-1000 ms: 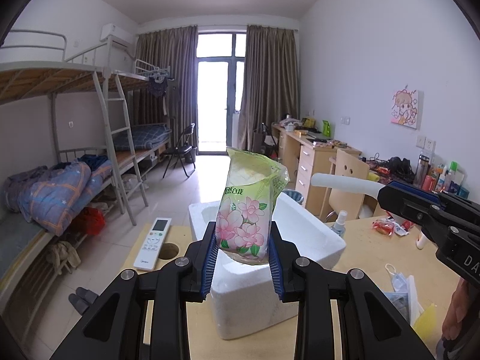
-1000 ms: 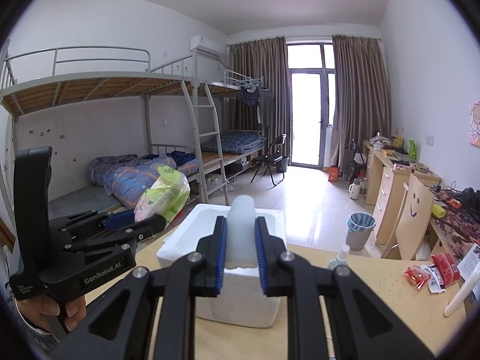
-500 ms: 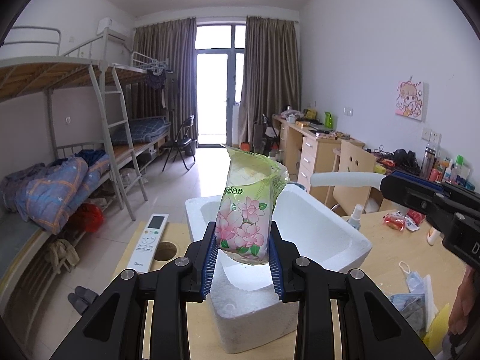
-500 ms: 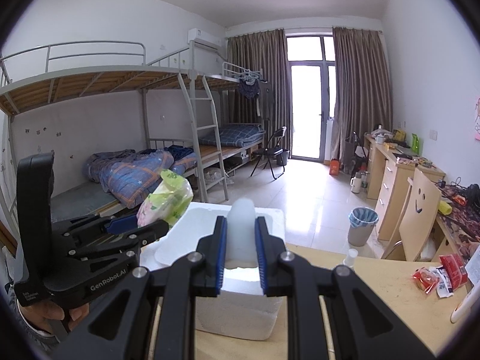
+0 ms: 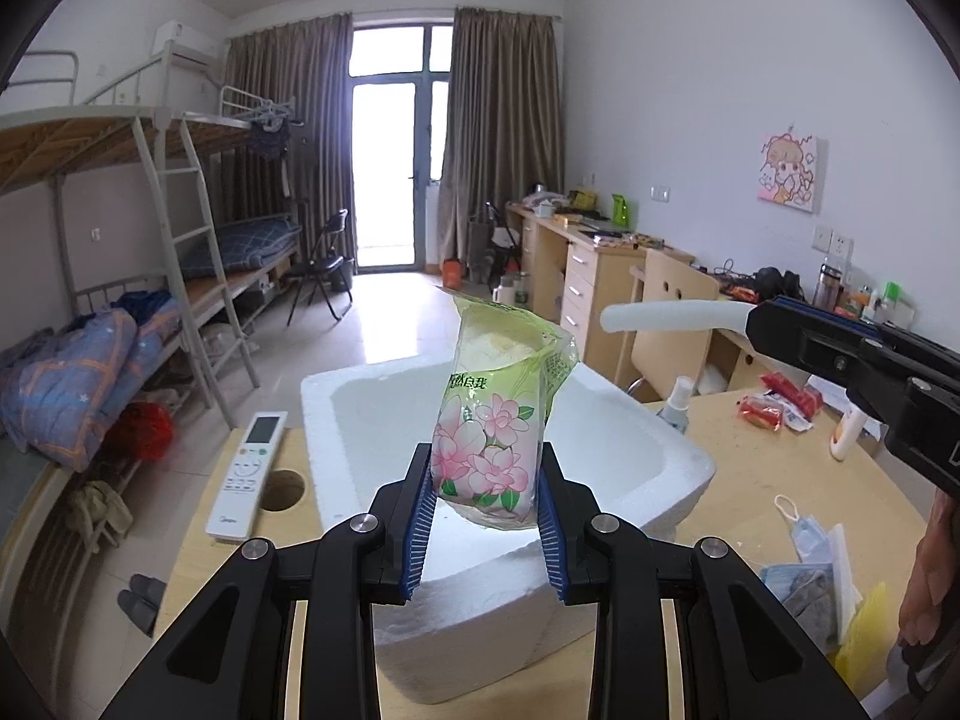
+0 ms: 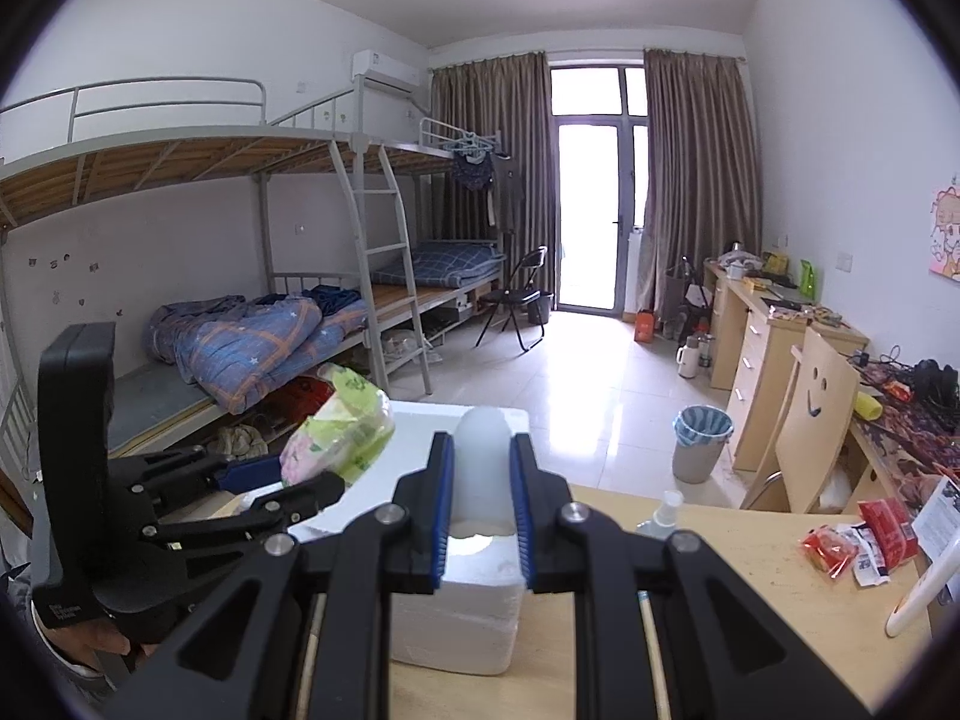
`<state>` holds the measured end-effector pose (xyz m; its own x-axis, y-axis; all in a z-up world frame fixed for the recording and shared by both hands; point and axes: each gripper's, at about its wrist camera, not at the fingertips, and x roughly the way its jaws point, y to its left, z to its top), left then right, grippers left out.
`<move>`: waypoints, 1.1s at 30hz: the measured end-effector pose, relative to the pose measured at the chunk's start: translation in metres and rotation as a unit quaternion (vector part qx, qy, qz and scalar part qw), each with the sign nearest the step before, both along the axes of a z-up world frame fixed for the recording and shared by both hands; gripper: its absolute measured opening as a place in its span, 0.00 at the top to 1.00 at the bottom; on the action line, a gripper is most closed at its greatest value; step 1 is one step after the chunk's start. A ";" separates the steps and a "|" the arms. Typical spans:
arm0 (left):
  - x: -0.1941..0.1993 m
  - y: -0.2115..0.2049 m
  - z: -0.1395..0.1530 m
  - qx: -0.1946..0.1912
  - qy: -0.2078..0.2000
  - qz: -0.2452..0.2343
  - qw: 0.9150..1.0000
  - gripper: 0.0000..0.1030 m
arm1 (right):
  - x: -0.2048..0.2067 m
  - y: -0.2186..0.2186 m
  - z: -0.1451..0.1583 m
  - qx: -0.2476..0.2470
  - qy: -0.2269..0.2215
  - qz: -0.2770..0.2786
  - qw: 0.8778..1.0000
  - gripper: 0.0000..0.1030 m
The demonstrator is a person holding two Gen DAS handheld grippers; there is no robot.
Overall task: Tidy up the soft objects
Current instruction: 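Carry the wipe pack with the left tool over the white foam box, then open the left tool to drop the wipe pack into the box, then lower the foam tube into the box and open the right tool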
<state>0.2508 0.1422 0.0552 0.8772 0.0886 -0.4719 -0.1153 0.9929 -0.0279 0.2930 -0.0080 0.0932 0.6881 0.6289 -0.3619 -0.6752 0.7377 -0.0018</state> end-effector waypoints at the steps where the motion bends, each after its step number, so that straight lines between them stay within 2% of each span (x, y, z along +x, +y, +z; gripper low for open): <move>1: 0.000 0.000 0.001 -0.003 -0.001 -0.002 1.000 0.68 | 0.001 -0.001 0.000 0.000 0.000 -0.002 1.000 0.79; 9: 0.009 0.008 -0.003 -0.003 0.009 0.009 1.000 0.67 | 0.002 -0.002 0.000 0.002 -0.001 -0.003 1.000 0.79; 12: 0.008 0.011 -0.002 -0.008 0.008 0.012 1.000 0.63 | 0.002 -0.003 0.000 0.004 -0.003 -0.003 1.000 0.79; 13: 0.008 0.012 -0.002 -0.006 0.007 0.016 1.000 0.56 | 0.002 -0.003 0.000 0.004 -0.002 -0.004 1.000 0.79; 14: 0.008 0.012 -0.002 -0.004 0.007 0.018 1.000 0.42 | 0.003 -0.004 0.000 0.004 -0.002 -0.004 1.000 0.79; 15: 0.008 0.012 -0.002 -0.003 0.006 0.018 1.000 0.33 | 0.003 -0.004 -0.001 0.004 -0.002 -0.005 1.000 0.79; 16: 0.007 0.012 -0.002 -0.004 0.003 0.020 1.000 0.19 | 0.003 -0.005 -0.001 0.005 -0.002 -0.005 1.000 0.79; 20: 0.001 0.012 0.002 -0.006 -0.019 0.031 0.999 0.09 | 0.002 -0.006 -0.003 0.004 -0.003 -0.005 1.000 0.79; 27: -0.009 0.017 0.007 -0.010 -0.032 0.046 0.998 0.04 | 0.003 -0.005 -0.004 0.004 0.001 0.000 1.000 0.79; 33: -0.022 0.022 0.013 0.008 -0.047 0.068 0.997 0.02 | 0.007 0.000 -0.007 0.003 0.006 0.010 1.000 0.79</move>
<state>0.2285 0.1646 0.0681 0.8967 0.2163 -0.3861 -0.2463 0.9688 -0.0293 0.3001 -0.0082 0.0866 0.6709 0.6448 -0.3663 -0.6895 0.7242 0.0120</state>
